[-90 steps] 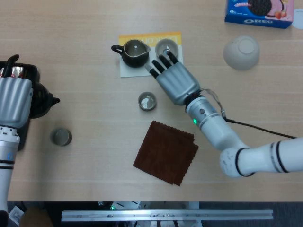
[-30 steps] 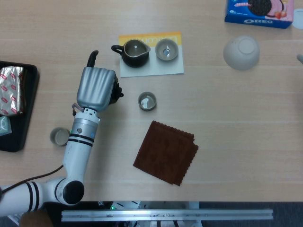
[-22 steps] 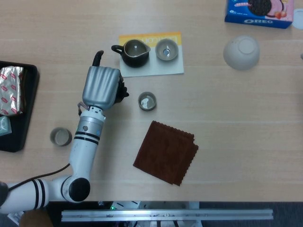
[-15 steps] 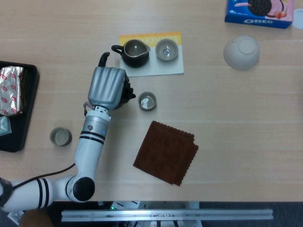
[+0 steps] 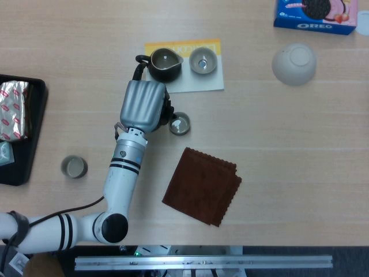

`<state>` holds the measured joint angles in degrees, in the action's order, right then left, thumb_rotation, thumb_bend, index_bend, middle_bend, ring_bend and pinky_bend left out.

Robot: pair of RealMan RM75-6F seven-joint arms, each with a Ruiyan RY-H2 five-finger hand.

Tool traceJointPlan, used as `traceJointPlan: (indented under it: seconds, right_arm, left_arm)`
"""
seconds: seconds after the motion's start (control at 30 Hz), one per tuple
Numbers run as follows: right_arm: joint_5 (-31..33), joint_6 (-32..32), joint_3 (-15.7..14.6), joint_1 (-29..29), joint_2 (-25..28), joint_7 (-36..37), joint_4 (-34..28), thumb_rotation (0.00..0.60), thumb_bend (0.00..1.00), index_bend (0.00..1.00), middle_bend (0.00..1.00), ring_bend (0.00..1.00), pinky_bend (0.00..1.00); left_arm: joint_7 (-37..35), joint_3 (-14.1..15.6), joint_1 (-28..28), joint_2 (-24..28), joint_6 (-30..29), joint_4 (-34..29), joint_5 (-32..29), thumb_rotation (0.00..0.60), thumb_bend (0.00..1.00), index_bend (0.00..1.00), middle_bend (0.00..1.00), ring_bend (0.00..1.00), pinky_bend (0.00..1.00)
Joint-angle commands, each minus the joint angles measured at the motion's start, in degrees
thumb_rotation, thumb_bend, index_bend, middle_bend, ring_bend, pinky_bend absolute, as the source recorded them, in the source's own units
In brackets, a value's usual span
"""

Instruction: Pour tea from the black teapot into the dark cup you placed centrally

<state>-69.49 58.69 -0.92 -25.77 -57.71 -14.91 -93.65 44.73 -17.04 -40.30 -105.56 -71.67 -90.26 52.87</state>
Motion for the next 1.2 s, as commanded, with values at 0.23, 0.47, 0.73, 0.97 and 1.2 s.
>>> traceJointPlan:
  seconds: [0.23, 0.47, 0.73, 0.97, 1.2]
  right_arm:
    - [0.0, -0.4, 0.5, 0.6, 0.3, 0.6, 0.3, 0.6, 0.29, 0.06, 0.1, 0.0, 0.0]
    - [0.3, -1.0, 1.0, 1.0, 0.6, 1.6, 0.7, 0.6, 0.29, 0.06, 0.1, 0.0, 0.0]
    - [0.4, -1.8, 1.4, 1.3, 0.7, 2.4, 0.9, 0.6, 0.29, 0.06, 0.1, 0.0, 0.0]
    - [0.1, -1.9, 1.7, 1.7, 0.9, 3.1, 1.0, 0.6, 0.29, 0.06, 0.1, 0.0, 0.0]
    - [-0.1, -2.0, 1.8, 2.2, 1.1, 3.9, 1.2, 0.6, 0.29, 0.06, 0.1, 0.0, 0.0]
  left_arm:
    - [2.0, 0.7, -1.4, -1.8, -1.0, 2.5, -0.4, 0.596, 0.3, 1.0, 1.0, 0.86, 0.13]
    - [3.0, 1.4, -2.1, -3.2, -1.9, 4.5, 0.2, 0.597, 0.31, 1.0, 1.0, 0.86, 0.13]
    - [4.1, 2.4, -2.5, -4.2, -3.1, 4.7, 1.9, 0.596, 0.3, 1.0, 1.0, 0.86, 0.13]
    - [5.2, 3.1, -2.9, -5.2, -3.7, 4.9, 3.1, 0.597, 0.31, 1.0, 1.0, 0.86, 0.13]
    - [6.1, 4.3, -3.0, -6.4, -4.3, 6.4, 5.0, 0.597, 0.3, 1.0, 1.0, 0.86, 0.13]
